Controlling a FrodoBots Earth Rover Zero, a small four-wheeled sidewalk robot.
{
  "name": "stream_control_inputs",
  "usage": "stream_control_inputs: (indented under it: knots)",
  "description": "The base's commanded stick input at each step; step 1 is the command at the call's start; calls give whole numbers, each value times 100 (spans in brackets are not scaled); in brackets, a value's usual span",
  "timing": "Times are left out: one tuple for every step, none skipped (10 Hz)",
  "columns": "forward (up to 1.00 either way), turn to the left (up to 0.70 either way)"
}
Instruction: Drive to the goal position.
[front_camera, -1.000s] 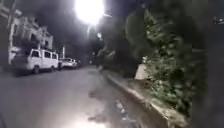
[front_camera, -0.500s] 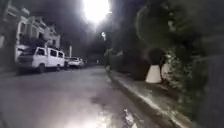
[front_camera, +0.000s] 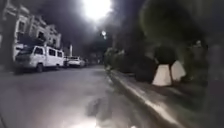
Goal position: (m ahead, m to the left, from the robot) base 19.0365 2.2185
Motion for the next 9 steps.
stream_control_inputs:
  knots:
    - [70, 13]
    - [70, 0]
    - [70, 0]
    - [70, 0]
    - [70, 0]
    - [70, 0]
    - [70, 0]
    - [70, 0]
    - [70, 0]
